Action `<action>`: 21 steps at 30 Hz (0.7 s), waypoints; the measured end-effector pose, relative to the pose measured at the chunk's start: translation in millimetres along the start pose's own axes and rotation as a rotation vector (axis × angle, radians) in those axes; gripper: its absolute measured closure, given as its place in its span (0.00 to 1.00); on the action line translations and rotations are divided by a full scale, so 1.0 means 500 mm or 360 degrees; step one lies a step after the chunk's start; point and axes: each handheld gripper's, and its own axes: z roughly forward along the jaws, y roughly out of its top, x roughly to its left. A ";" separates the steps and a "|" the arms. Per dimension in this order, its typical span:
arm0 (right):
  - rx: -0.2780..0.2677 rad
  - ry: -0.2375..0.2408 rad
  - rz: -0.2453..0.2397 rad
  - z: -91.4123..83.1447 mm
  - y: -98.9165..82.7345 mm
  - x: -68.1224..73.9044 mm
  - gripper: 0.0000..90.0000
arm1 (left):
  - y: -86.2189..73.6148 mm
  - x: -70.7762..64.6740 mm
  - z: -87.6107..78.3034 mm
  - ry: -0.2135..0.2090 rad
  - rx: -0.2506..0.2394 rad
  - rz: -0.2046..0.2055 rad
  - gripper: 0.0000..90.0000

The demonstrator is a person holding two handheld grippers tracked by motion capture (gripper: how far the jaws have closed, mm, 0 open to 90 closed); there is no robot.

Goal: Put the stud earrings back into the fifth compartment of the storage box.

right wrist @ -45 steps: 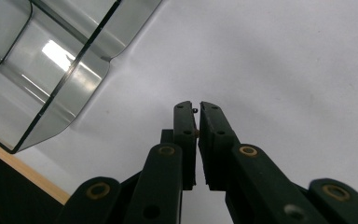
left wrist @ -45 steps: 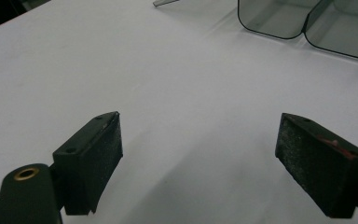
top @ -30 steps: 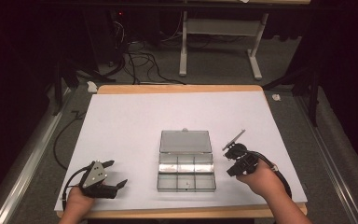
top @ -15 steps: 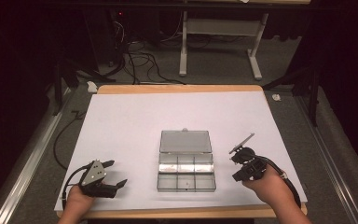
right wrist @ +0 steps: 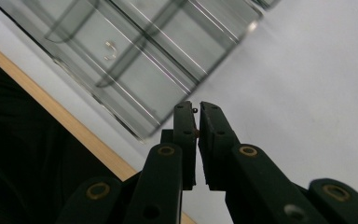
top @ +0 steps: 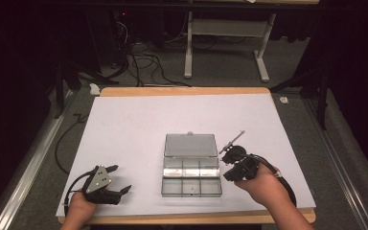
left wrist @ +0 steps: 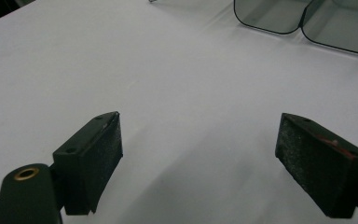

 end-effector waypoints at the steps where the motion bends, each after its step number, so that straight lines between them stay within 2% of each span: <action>1: -0.0002 0.0003 -0.0012 0.000 0.005 0.005 0.96 | 0.000 0.001 0.001 -0.0005 0.0004 -0.0005 0.17; 7: 0.0004 0.0008 -0.0080 0.010 0.039 0.032 0.96 | 0.000 0.000 0.000 0.0000 -0.0002 0.0001 0.17; 12: 0.0025 0.0019 -0.0106 0.027 0.059 0.047 0.96 | 0.000 -0.002 -0.001 0.0002 -0.0006 0.0012 0.17; 16: 0.0045 0.0029 -0.0134 0.044 0.072 0.060 0.96 | 0.000 -0.001 0.000 -0.0001 0.0000 0.0006 0.17; 21: 0.0062 0.0050 -0.0205 0.072 0.086 0.074 0.96 | 0.000 -0.001 -0.001 -0.0004 -0.0006 0.0005 0.17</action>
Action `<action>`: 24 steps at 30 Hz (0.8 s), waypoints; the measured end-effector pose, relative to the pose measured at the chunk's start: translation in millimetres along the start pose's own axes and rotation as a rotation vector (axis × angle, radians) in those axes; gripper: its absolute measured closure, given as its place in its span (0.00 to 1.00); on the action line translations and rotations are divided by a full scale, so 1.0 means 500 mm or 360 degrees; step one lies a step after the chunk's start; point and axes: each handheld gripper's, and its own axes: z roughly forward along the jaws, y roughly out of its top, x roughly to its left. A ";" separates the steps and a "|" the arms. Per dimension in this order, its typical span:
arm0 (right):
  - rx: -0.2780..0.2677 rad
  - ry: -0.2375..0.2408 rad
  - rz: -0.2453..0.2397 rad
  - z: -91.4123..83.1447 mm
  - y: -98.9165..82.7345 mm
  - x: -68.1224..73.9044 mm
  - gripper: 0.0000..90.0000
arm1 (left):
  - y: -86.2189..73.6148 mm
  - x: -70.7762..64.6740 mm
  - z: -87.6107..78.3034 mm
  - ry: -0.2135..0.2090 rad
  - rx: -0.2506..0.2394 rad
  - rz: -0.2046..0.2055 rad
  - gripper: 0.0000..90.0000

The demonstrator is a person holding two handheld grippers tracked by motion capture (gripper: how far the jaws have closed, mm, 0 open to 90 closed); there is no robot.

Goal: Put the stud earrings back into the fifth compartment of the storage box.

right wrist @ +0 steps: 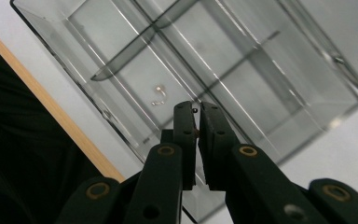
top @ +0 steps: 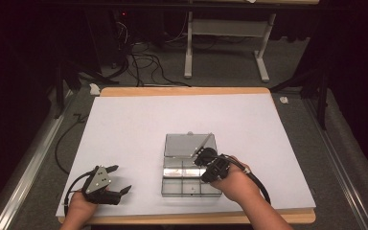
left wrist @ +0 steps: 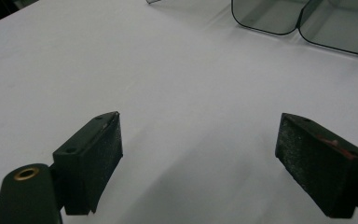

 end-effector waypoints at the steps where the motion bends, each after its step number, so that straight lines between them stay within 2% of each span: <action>1: 0.0005 0.0010 -0.0019 0.008 0.004 0.003 0.96 | 0.000 0.000 0.000 0.0000 0.0002 0.0000 0.17; 7: 0.0049 0.0045 -0.0048 0.047 0.027 0.025 0.96 | 0.000 0.002 0.000 -0.0004 0.0001 -0.0007 0.17; 10: 0.0072 0.0052 -0.0075 0.063 0.034 0.029 0.96 | 0.000 0.002 -0.001 -0.0004 0.0001 -0.0007 0.17; 14: 0.0100 0.0063 -0.0075 0.081 0.035 0.033 0.96 | 0.000 0.003 -0.001 -0.0010 -0.0001 -0.0012 0.17; 18: 0.0087 0.0062 -0.0067 0.081 0.033 0.031 0.91 | 0.000 0.003 -0.001 -0.0010 -0.0003 -0.0015 0.17; 22: 0.0042 0.0053 -0.0063 0.062 0.026 0.024 0.91 | 0.000 0.003 0.000 -0.0010 0.0000 -0.0015 0.17; 24: 0.0015 0.0039 -0.0033 0.050 0.021 0.018 0.91 | 0.000 0.003 -0.001 -0.0010 -0.0003 -0.0017 0.17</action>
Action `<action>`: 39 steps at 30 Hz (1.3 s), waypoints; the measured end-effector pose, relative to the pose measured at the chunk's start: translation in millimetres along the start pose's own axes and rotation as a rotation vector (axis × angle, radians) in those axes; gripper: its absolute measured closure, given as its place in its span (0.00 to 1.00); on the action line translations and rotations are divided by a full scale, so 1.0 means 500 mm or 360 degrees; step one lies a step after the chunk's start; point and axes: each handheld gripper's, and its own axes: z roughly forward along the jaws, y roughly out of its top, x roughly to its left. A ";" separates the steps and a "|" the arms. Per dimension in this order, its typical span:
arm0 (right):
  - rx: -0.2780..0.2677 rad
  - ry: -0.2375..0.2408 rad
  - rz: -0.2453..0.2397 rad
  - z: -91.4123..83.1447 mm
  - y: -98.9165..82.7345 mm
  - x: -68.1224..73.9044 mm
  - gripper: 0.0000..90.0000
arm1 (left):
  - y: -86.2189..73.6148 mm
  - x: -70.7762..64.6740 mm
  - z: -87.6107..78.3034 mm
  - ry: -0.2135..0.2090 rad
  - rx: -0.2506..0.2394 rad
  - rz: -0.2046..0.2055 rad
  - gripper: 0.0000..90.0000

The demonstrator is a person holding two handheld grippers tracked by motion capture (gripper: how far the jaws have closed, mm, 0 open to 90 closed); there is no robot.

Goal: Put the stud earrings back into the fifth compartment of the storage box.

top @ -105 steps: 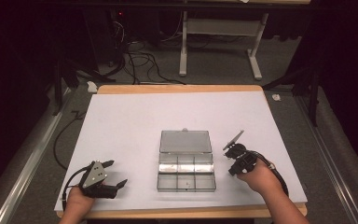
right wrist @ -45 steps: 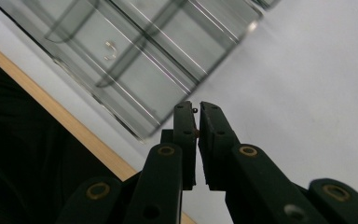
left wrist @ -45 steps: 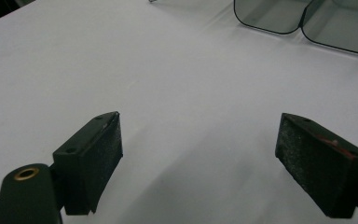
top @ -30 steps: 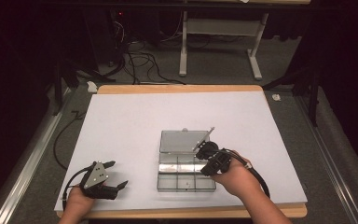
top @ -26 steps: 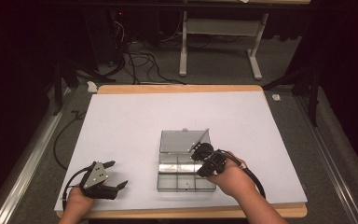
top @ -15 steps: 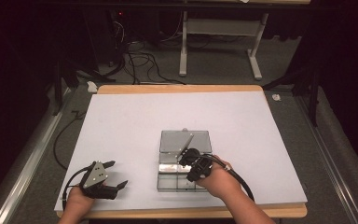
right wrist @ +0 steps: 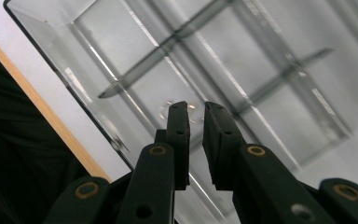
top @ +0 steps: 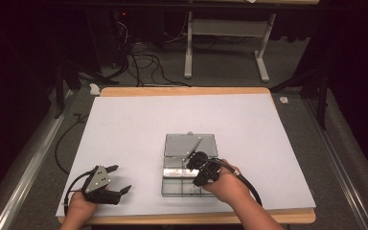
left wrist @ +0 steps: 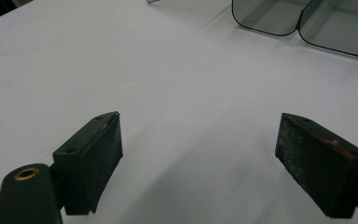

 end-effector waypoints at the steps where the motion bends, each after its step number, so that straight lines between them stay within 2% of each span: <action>1: -0.0011 -0.0009 0.0010 -0.009 -0.005 -0.006 0.91 | 0.000 0.000 0.000 0.0001 0.0000 0.0000 0.17; 4: -0.0032 -0.0027 0.0057 -0.026 -0.019 -0.019 0.90 | 0.000 0.000 0.000 0.0003 -0.0001 -0.0002 0.17; 6: -0.0055 -0.0036 0.0121 -0.039 -0.032 -0.027 0.88 | 0.000 0.000 0.000 0.0004 -0.0002 -0.0002 0.17; 12: -0.0157 -0.0104 0.0197 -0.074 -0.077 -0.065 0.84 | 0.000 0.000 0.000 0.0009 -0.0003 -0.0004 0.17; 18: -0.0204 -0.0163 0.0286 -0.083 -0.122 -0.098 0.79 | -0.001 -0.001 -0.001 0.0014 -0.0010 -0.0005 0.17; 24: -0.0241 -0.0248 0.0350 -0.073 -0.167 -0.130 0.70 | -0.002 -0.001 -0.003 0.0015 -0.0019 -0.0005 0.17; 28: -0.0297 -0.0261 0.0411 -0.061 -0.188 -0.147 0.63 | -0.002 -0.001 -0.003 0.0015 -0.0024 -0.0006 0.17; 30: -0.0352 -0.0285 0.0449 -0.054 -0.199 -0.154 0.59 | -0.002 0.000 -0.003 0.0014 -0.0025 -0.0007 0.17; 33: -0.0462 -0.0336 0.0453 -0.044 -0.211 -0.157 0.52 | -0.002 0.001 -0.002 0.0012 -0.0018 -0.0020 0.17; 39: -0.0660 -0.0409 0.0500 -0.017 -0.242 -0.168 0.48 | -0.003 0.002 -0.004 0.0016 -0.0033 -0.0032 0.17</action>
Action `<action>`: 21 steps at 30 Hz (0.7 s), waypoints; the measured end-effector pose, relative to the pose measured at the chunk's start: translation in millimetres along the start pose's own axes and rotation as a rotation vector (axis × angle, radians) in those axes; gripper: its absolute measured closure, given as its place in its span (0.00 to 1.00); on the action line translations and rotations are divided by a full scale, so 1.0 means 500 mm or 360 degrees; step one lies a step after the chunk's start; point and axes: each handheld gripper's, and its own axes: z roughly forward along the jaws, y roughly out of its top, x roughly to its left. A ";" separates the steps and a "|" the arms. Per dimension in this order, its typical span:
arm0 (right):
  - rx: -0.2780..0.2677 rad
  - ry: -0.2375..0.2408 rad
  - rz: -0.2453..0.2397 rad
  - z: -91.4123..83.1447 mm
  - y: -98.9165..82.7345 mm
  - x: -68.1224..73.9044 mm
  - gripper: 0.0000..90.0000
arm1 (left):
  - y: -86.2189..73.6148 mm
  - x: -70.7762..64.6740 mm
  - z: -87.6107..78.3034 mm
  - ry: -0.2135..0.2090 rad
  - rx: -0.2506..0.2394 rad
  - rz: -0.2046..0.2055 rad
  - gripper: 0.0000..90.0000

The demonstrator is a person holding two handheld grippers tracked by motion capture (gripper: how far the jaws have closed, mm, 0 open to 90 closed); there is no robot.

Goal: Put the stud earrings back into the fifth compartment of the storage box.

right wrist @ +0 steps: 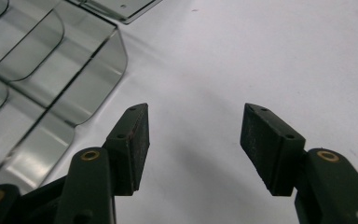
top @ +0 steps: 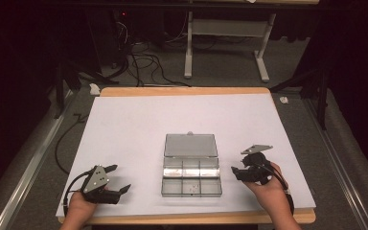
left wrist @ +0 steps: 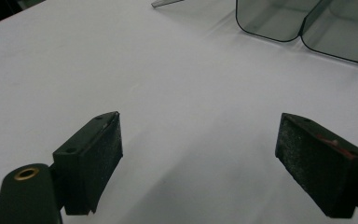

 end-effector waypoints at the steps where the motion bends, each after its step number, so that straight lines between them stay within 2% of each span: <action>1: -0.0033 0.0002 0.0020 0.003 -0.008 -0.003 0.48 | 0.000 0.000 -0.001 0.0002 -0.0003 0.0000 0.17; 5: -0.0153 -0.0033 0.0062 0.012 -0.038 -0.013 0.47 | -0.001 0.000 -0.002 0.0005 -0.0018 -0.0002 0.17; 8: -0.0315 -0.0067 0.0110 0.015 -0.073 -0.015 0.48 | 0.000 -0.001 0.000 0.0012 -0.0004 0.0002 0.17; 9: -0.0345 -0.0066 0.0132 0.016 -0.088 -0.016 0.48 | 0.000 -0.001 0.000 0.0017 0.0006 0.0006 0.17; 10: -0.0330 -0.0047 0.0144 0.014 -0.091 -0.019 0.46 | 0.000 -0.002 0.001 0.0023 0.0008 0.0012 0.17; 12: -0.0375 -0.0083 0.0152 0.006 -0.099 -0.021 0.46 | 0.000 -0.004 0.000 0.0022 0.0000 0.0027 0.17; 16: -0.0415 -0.0090 0.0221 0.005 -0.100 -0.026 0.44 | 0.000 -0.001 -0.001 0.0020 -0.0005 -0.0003 0.17; 21: -0.0394 -0.0100 0.0199 0.010 -0.100 -0.025 0.44 | -0.001 0.001 -0.001 0.0020 -0.0012 -0.0016 0.17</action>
